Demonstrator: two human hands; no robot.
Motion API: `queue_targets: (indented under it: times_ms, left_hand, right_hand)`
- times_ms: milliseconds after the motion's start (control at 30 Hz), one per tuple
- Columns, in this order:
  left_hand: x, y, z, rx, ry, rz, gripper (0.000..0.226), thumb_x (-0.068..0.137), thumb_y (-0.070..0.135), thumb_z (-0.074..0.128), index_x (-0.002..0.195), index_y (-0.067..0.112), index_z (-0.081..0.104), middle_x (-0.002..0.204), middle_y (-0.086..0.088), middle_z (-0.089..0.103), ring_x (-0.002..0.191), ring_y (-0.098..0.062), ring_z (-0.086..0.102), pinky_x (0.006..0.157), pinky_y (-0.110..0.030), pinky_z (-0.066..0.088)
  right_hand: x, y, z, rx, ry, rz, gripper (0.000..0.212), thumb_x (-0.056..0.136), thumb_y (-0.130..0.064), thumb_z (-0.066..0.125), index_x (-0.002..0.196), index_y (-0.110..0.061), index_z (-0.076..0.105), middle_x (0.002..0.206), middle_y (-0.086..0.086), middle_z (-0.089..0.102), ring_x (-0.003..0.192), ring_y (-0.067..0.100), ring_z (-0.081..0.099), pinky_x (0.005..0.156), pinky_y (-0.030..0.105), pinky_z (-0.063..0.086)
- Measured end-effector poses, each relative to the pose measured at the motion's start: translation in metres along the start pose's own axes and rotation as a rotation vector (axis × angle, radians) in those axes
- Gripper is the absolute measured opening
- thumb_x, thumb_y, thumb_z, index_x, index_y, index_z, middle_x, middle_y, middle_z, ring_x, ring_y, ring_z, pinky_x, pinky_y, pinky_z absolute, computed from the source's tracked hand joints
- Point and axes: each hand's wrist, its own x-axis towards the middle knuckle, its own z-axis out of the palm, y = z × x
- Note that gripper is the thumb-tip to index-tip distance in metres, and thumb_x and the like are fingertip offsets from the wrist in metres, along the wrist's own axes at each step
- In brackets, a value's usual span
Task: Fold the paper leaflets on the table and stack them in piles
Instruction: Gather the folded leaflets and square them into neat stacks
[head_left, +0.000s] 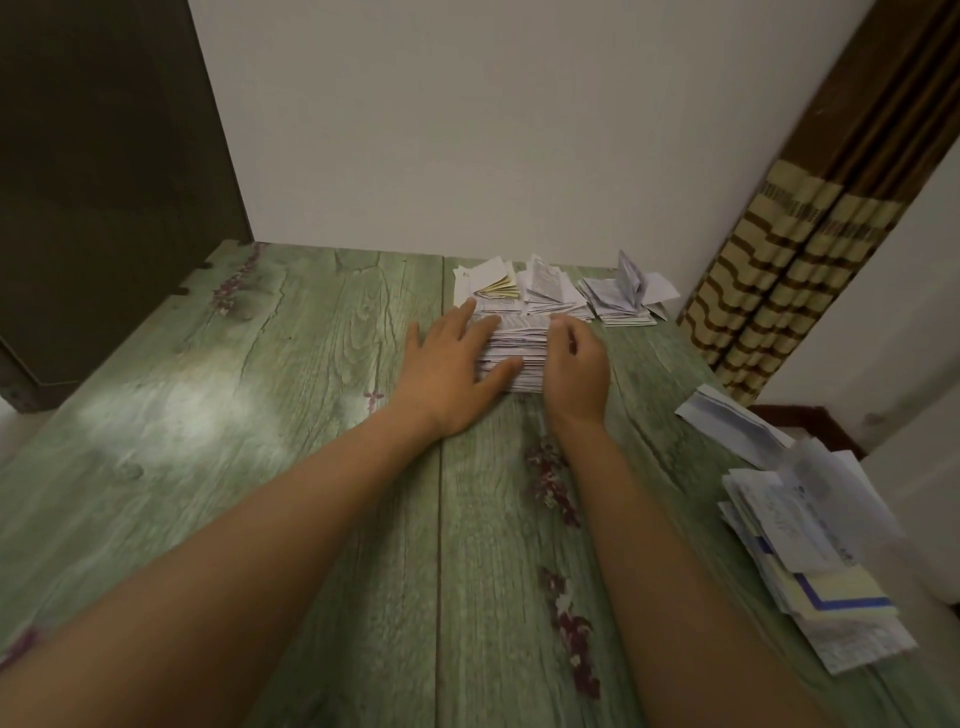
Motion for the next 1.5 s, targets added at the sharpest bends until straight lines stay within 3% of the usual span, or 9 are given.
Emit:
queue_targets:
  times_ms: [133, 400, 600, 733, 800, 900, 1067, 1200, 1500]
  left_hand:
    - [0.001, -0.005, 0.0, 0.076, -0.001, 0.087, 0.062, 0.092, 0.054, 0.042, 0.146, 0.026, 0.028, 0.157, -0.002, 0.017, 0.144, -0.019, 0.014, 0.116, -0.048, -0.001]
    - [0.009, -0.004, -0.004, 0.196, -0.03, 0.251, 0.052, 0.092, 0.046, 0.048, 0.136, 0.019, 0.045, 0.144, -0.001, 0.042, 0.132, -0.02, 0.036, 0.109, -0.038, 0.021]
    - [0.012, 0.0, 0.006, 0.156, -0.04, 0.198, 0.042, 0.097, 0.031, 0.045, 0.133, 0.009, 0.048, 0.141, -0.011, 0.041, 0.129, -0.025, 0.037, 0.099, -0.036, 0.035]
    - [0.012, 0.002, 0.01, 0.158, -0.034, 0.145, 0.043, 0.097, 0.034, 0.042, 0.133, 0.012, 0.046, 0.141, -0.009, 0.04, 0.132, -0.024, 0.033, 0.113, -0.045, 0.015]
    - [0.01, 0.001, 0.01, 0.17, -0.006, 0.132, 0.046, 0.097, 0.039, 0.039, 0.136, 0.015, 0.042, 0.145, -0.006, 0.036, 0.137, -0.023, 0.027, 0.113, -0.053, 0.0]
    - [0.008, 0.001, 0.01, 0.136, 0.035, 0.145, 0.05, 0.098, 0.04, 0.036, 0.141, 0.016, 0.036, 0.15, -0.005, 0.03, 0.142, -0.021, 0.018, 0.112, -0.053, -0.009]
    - [0.008, 0.001, 0.009, 0.116, 0.071, 0.16, 0.063, 0.094, 0.05, 0.019, 0.144, 0.016, 0.033, 0.151, -0.006, 0.031, 0.142, -0.022, 0.021, 0.112, -0.051, -0.01]
    - [0.011, -0.001, 0.01, 0.1, 0.111, 0.157, 0.081, 0.081, 0.056, 0.003, 0.142, 0.014, 0.036, 0.149, -0.007, 0.034, 0.14, -0.023, 0.026, 0.113, -0.051, -0.008]
    - [0.015, 0.007, 0.004, 0.048, 0.183, 0.155, 0.075, 0.085, 0.054, 0.009, 0.14, 0.013, 0.039, 0.145, -0.006, 0.041, 0.137, -0.023, 0.031, 0.114, -0.053, -0.002]
  right_hand:
    - [0.002, 0.001, -0.001, 0.049, 0.012, 0.015, 0.03, 0.097, -0.027, 0.042, 0.113, -0.012, 0.063, 0.114, 0.009, 0.061, 0.104, 0.023, 0.055, 0.092, 0.039, 0.046]
    - [0.004, 0.005, -0.004, -0.057, -0.094, -0.009, 0.022, 0.085, -0.012, 0.056, 0.105, -0.011, 0.067, 0.112, 0.009, 0.062, 0.103, 0.023, 0.056, 0.093, 0.04, 0.045]
    - [0.007, 0.008, -0.009, -0.178, -0.218, -0.132, 0.025, 0.088, -0.005, 0.059, 0.112, -0.005, 0.063, 0.116, 0.009, 0.061, 0.109, 0.02, 0.055, 0.089, 0.021, 0.039]
    - [0.008, 0.007, -0.009, -0.168, -0.211, -0.149, 0.024, 0.089, -0.006, 0.057, 0.113, -0.004, 0.063, 0.116, 0.009, 0.063, 0.108, 0.02, 0.055, 0.089, 0.021, 0.039]
    - [0.008, 0.006, -0.009, -0.136, -0.186, -0.154, 0.023, 0.088, -0.004, 0.056, 0.11, -0.005, 0.064, 0.116, 0.009, 0.063, 0.109, 0.019, 0.055, 0.088, 0.019, 0.038]
    - [0.009, 0.003, -0.007, -0.061, -0.17, -0.158, 0.024, 0.087, 0.0, 0.053, 0.107, -0.005, 0.065, 0.114, 0.008, 0.062, 0.109, 0.019, 0.055, 0.087, 0.016, 0.036]
    - [0.007, -0.003, -0.007, -0.024, -0.151, -0.203, 0.025, 0.084, 0.004, 0.05, 0.102, -0.004, 0.066, 0.115, 0.006, 0.059, 0.112, 0.012, 0.048, 0.083, -0.001, 0.029]
    - [0.008, -0.004, -0.007, 0.008, -0.136, -0.17, 0.028, 0.086, 0.001, 0.048, 0.105, -0.007, 0.067, 0.135, 0.008, 0.051, 0.131, 0.016, 0.038, 0.106, 0.022, 0.024]
    - [0.006, -0.008, -0.009, 0.052, -0.087, -0.201, 0.033, 0.083, 0.008, 0.046, 0.108, -0.004, 0.064, 0.122, 0.008, 0.056, 0.122, 0.017, 0.045, 0.097, 0.012, 0.027]
